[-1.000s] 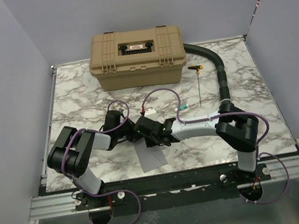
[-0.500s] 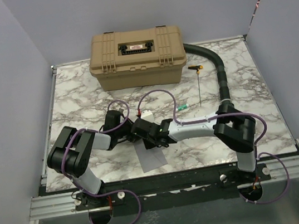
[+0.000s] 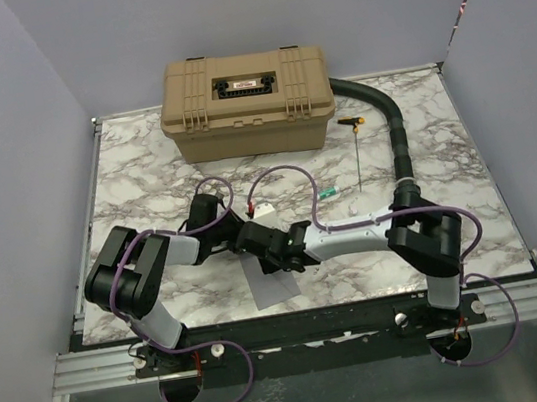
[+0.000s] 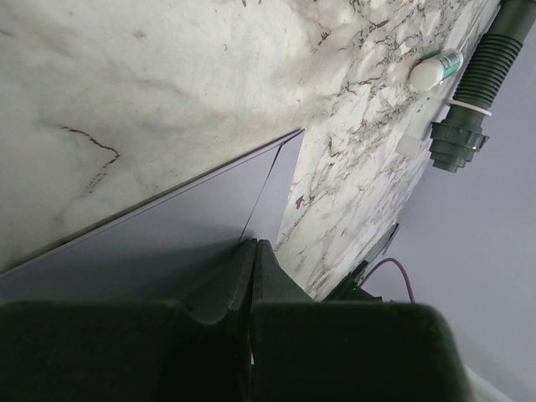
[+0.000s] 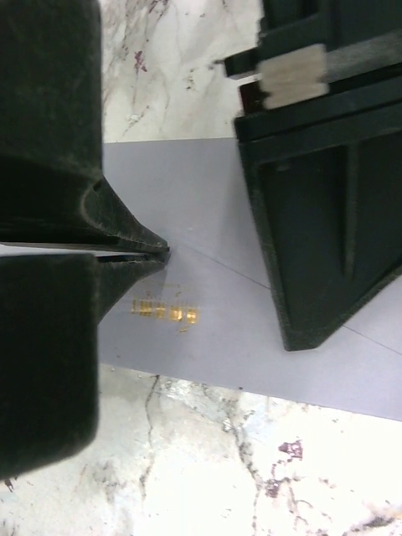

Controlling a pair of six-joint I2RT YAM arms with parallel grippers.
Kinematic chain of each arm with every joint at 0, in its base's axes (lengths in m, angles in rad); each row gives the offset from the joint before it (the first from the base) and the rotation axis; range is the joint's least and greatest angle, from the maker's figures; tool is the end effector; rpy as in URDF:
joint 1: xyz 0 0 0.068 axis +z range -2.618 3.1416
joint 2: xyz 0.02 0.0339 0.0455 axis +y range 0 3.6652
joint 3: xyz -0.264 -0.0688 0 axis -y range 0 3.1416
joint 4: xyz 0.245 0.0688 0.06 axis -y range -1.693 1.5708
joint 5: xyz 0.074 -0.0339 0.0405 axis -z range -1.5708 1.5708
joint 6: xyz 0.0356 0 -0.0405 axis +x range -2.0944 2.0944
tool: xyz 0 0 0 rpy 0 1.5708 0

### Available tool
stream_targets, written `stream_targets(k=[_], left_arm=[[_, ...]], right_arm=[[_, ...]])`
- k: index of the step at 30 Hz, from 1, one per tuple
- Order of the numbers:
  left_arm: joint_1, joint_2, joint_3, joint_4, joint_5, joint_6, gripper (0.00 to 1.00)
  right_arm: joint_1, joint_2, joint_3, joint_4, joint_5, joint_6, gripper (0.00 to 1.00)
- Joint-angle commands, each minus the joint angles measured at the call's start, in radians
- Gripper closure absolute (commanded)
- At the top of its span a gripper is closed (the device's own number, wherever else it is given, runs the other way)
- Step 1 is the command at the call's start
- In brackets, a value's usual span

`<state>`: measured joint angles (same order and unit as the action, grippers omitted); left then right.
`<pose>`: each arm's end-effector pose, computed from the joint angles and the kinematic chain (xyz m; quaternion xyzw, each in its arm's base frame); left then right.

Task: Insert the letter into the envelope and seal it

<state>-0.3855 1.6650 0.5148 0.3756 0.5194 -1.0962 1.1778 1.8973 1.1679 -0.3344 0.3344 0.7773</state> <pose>0.2478 -0.1196 0.1038 -0.2166 0.8699 -0.4275 0.1167 0.1562 0.3462 0.1509 -0.1490 0.9438 0.1150 0.2718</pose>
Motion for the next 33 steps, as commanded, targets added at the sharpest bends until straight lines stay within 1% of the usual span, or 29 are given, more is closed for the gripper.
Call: stream_targets(k=[1, 8, 13, 18, 23, 26, 30, 33], left_arm=[[0.01, 0.036, -0.002, -0.195, -0.131, 0.092, 1.0], [0.01, 0.052, 0.005, -0.194, -0.125, 0.094, 1.0], [0.01, 0.052, 0.004, -0.193, -0.126, 0.096, 1.0], [0.009, 0.056, 0.003, -0.194, -0.125, 0.097, 1.0], [0.01, 0.051, 0.005, -0.194, -0.121, 0.097, 1.0], [0.01, 0.047, 0.005, -0.194, -0.117, 0.095, 1.0], [0.01, 0.036, 0.008, -0.195, -0.11, 0.09, 1.0], [0.009, 0.032, 0.009, -0.195, -0.104, 0.087, 1.0]], right_arm=[[0.053, 0.068, -0.125, -0.249, -0.111, 0.032, 0.95], [0.052, 0.023, -0.201, -0.222, -0.111, 0.086, 0.95], [0.052, 0.017, -0.222, -0.211, -0.124, 0.133, 0.96], [0.052, -0.038, -0.279, -0.199, -0.142, 0.174, 0.96], [0.052, -0.124, -0.32, -0.226, -0.142, 0.188, 0.96], [0.052, -0.18, -0.309, -0.25, -0.125, 0.185, 0.95], [0.049, -0.226, -0.239, -0.263, -0.072, 0.175, 0.94], [0.028, -0.227, -0.173, -0.254, -0.014, 0.163, 0.93]])
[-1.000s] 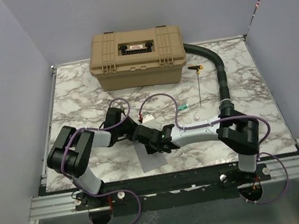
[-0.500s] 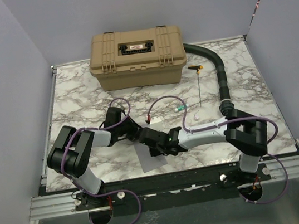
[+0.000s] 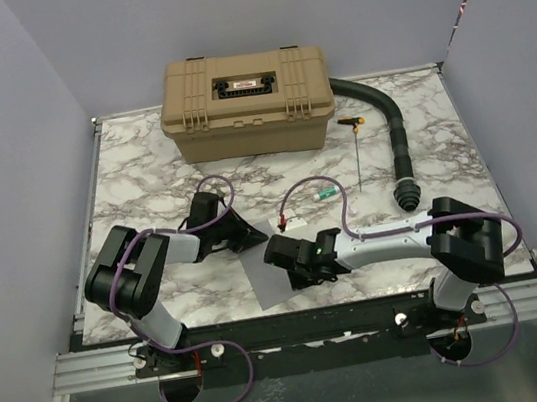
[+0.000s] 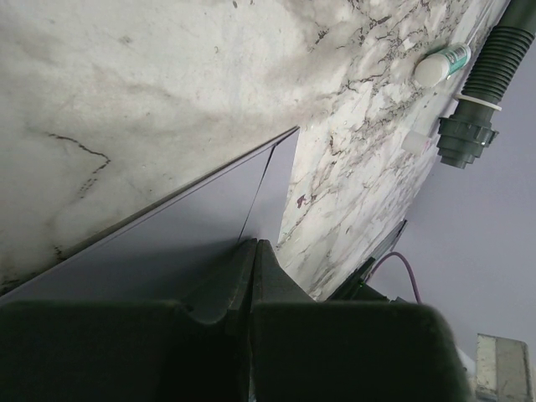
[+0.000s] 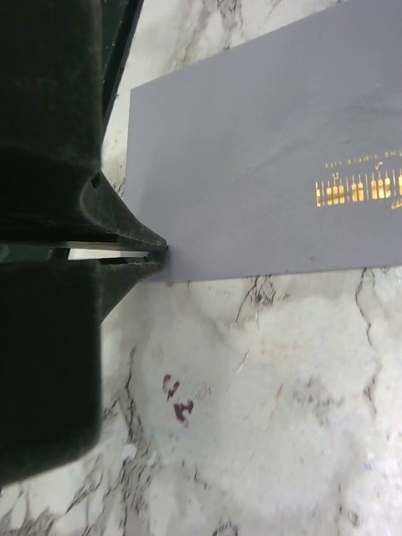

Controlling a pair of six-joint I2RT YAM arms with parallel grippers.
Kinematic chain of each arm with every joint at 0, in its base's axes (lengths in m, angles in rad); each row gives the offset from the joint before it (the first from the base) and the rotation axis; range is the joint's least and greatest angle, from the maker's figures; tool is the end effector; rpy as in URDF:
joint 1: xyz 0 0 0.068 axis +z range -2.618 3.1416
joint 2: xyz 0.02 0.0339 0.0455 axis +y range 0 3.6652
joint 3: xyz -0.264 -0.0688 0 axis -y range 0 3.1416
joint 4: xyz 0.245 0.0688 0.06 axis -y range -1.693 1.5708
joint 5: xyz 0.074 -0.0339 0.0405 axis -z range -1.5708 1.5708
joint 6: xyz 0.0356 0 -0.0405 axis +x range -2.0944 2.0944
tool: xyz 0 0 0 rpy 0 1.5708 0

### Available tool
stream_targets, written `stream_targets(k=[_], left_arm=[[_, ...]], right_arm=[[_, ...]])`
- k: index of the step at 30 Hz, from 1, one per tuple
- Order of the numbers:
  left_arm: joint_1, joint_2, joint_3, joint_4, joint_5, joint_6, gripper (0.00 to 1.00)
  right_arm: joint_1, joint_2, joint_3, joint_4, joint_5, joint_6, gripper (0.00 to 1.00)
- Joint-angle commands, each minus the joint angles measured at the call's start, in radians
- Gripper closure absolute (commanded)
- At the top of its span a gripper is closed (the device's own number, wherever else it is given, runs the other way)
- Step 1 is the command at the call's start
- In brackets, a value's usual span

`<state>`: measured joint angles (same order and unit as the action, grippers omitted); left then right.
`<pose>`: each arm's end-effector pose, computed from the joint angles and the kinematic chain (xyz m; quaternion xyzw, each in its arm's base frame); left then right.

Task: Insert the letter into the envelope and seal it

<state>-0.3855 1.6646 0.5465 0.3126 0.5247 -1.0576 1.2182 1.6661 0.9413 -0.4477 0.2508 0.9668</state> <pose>0.2513 -0.1212 0.1067 -0.2040 0.8778 -0.4188 0.1118 0.1155 0.2882 0.1588 -0.0974 0.9680 0.1178 0.1992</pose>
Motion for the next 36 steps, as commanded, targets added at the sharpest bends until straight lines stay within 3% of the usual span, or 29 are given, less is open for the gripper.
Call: stream_targets(k=[1, 13, 18, 36], left_arm=[[0.01, 0.033, -0.022, -0.133, -0.107, 0.047, 1.0], [0.011, 0.079, -0.04, -0.089, -0.051, 0.014, 1.0], [0.012, 0.087, -0.058, -0.052, -0.033, -0.016, 1.0], [0.019, 0.103, -0.083, -0.009, -0.035, -0.057, 1.0]], right_arm=[[-0.025, 0.014, 0.077, -0.135, 0.087, -0.031, 0.92], [-0.119, 0.206, 0.312, -0.035, 0.134, -0.127, 0.84], [-0.121, 0.271, 0.372, 0.016, 0.051, -0.231, 0.86], [-0.103, 0.321, 0.284, -0.017, -0.098, -0.236, 0.98]])
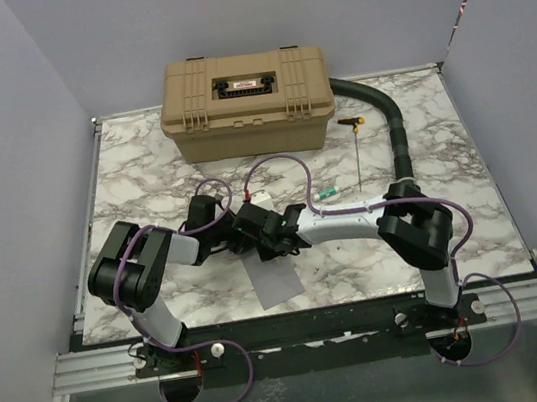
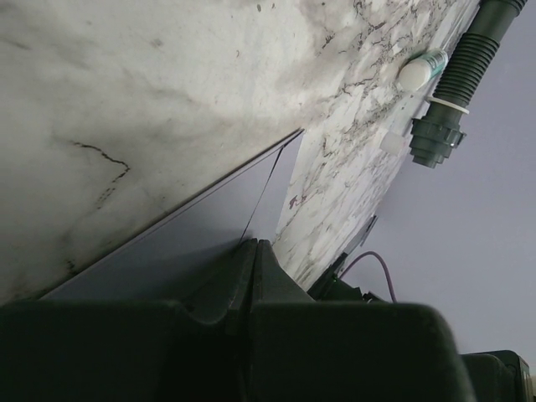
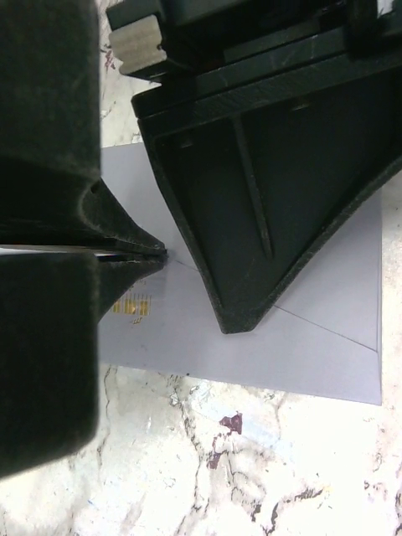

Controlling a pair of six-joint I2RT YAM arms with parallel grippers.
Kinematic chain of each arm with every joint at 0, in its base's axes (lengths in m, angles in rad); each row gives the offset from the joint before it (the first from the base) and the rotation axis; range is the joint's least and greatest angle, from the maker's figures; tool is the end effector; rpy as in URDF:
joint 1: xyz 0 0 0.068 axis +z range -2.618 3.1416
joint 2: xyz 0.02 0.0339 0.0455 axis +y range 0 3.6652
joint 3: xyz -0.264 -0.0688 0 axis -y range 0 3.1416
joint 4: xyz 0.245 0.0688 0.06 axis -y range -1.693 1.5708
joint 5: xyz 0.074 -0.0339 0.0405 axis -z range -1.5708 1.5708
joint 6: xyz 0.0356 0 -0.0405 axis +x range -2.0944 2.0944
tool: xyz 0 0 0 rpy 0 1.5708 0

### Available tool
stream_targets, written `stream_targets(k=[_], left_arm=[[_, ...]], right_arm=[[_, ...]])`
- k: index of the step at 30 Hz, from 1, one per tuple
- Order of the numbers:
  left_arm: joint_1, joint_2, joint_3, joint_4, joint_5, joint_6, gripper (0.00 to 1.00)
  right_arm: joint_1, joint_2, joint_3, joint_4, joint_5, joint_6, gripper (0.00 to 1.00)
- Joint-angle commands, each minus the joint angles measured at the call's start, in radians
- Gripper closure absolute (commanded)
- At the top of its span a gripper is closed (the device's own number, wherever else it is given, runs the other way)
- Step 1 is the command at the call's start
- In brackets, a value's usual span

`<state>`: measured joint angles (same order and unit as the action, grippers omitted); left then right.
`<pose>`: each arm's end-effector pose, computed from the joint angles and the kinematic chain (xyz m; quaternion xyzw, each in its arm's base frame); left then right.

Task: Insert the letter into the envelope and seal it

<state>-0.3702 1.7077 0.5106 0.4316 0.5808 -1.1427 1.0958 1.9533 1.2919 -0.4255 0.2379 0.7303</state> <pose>0.2504 -0.1181 0.0969 -0.2281 0.8588 -0.4493 0.0922 0.1901 0.3512 0.1592 -0.1472 0.9531 0.1178 0.2366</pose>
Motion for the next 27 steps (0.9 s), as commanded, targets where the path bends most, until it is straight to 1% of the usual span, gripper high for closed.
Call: stream_targets(k=[1, 9, 15, 18, 23, 25, 27], left_arm=[[0.004, 0.061, -0.049, -0.126, -0.092, 0.029, 1.0], [0.008, 0.056, -0.051, -0.125, -0.093, 0.029, 1.0], [0.008, 0.057, -0.051, -0.126, -0.093, 0.03, 1.0], [0.01, 0.053, -0.05, -0.125, -0.094, 0.03, 1.0], [0.009, 0.052, -0.051, -0.132, -0.094, 0.029, 1.0], [0.01, 0.05, -0.043, -0.138, -0.078, 0.03, 1.0], [0.01, 0.035, -0.03, -0.169, -0.094, 0.05, 1.0]], right_arm=[[0.02, 0.027, -0.075, -0.038, -0.088, 0.008, 0.98], [0.024, -0.027, -0.158, -0.017, -0.142, 0.033, 0.98], [0.028, -0.016, -0.158, -0.024, -0.147, 0.03, 0.99], [0.029, 0.004, -0.146, -0.048, -0.124, 0.04, 0.99], [0.029, 0.019, -0.112, -0.136, -0.049, 0.089, 0.99], [0.029, 0.003, -0.107, -0.16, -0.039, 0.093, 0.99], [0.029, -0.029, -0.137, -0.167, -0.035, 0.1, 0.99]])
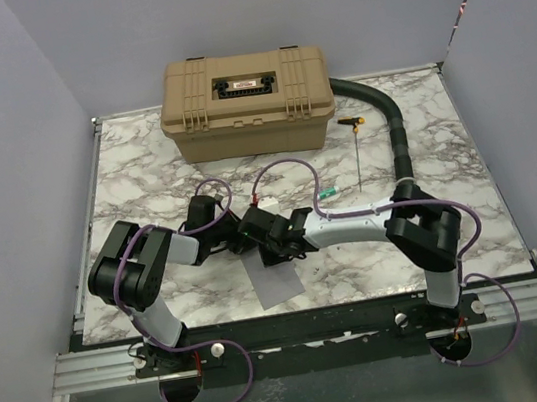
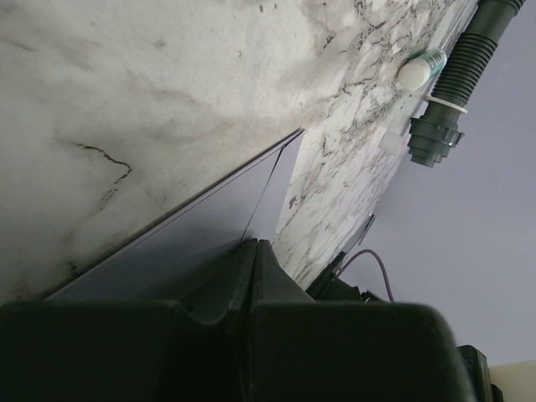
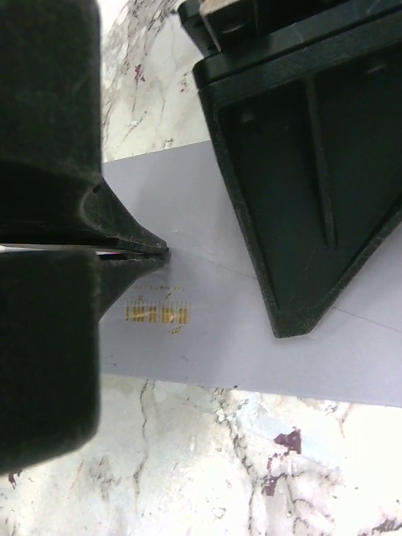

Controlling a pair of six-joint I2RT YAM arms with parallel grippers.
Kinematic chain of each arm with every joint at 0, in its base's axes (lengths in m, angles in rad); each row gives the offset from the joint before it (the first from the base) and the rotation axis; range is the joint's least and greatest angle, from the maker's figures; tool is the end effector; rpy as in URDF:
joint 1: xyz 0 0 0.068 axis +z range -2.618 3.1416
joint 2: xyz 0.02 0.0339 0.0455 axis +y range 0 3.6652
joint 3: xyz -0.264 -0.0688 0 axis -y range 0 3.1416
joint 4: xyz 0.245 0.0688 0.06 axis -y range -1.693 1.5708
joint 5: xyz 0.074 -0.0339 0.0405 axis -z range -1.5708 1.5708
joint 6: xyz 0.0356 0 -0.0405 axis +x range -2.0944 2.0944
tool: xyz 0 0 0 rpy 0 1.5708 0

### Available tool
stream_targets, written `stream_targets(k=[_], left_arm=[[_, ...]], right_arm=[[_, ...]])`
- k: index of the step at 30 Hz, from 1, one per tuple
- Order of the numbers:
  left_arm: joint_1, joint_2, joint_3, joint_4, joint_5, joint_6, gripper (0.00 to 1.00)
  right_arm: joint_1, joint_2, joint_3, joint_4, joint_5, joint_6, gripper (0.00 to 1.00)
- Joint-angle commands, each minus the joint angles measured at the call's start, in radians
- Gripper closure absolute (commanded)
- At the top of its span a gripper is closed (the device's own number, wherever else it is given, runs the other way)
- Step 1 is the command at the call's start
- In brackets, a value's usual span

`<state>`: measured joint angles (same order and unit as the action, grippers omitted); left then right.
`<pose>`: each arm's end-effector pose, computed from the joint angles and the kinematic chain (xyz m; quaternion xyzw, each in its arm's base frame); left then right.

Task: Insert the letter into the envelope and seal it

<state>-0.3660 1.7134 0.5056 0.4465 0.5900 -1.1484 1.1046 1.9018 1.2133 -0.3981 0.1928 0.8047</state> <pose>0.2502 -0.1171 0.0956 -0.2295 0.8567 -0.4530 0.0903 0.1786 0.3398 0.1574 -0.1215 0.9589 0.1407 0.2142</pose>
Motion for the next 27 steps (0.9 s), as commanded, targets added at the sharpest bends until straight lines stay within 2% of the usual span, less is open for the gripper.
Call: stream_targets(k=[1, 10, 20, 23, 25, 27], left_arm=[[0.006, 0.025, -0.016, -0.203, -0.115, 0.071, 1.0], [0.006, 0.012, 0.0, -0.219, -0.127, 0.079, 1.0], [0.005, -0.01, 0.067, -0.257, -0.084, 0.135, 1.0], [0.006, -0.046, 0.121, -0.292, -0.045, 0.189, 0.88], [0.005, -0.087, 0.164, -0.325, -0.033, 0.227, 0.75], [0.005, -0.141, 0.202, -0.388, -0.051, 0.275, 0.67]], right_arm=[[0.02, 0.003, -0.08, -0.193, 0.012, 0.03, 0.98], [0.022, -0.12, -0.239, -0.18, -0.026, 0.056, 0.98], [0.022, -0.272, -0.321, -0.211, -0.032, 0.068, 0.98], [0.021, -0.314, -0.281, -0.252, 0.026, 0.102, 0.96], [0.02, -0.334, -0.252, -0.263, 0.071, 0.127, 0.91], [0.019, -0.351, -0.228, -0.263, 0.116, 0.156, 0.84]])
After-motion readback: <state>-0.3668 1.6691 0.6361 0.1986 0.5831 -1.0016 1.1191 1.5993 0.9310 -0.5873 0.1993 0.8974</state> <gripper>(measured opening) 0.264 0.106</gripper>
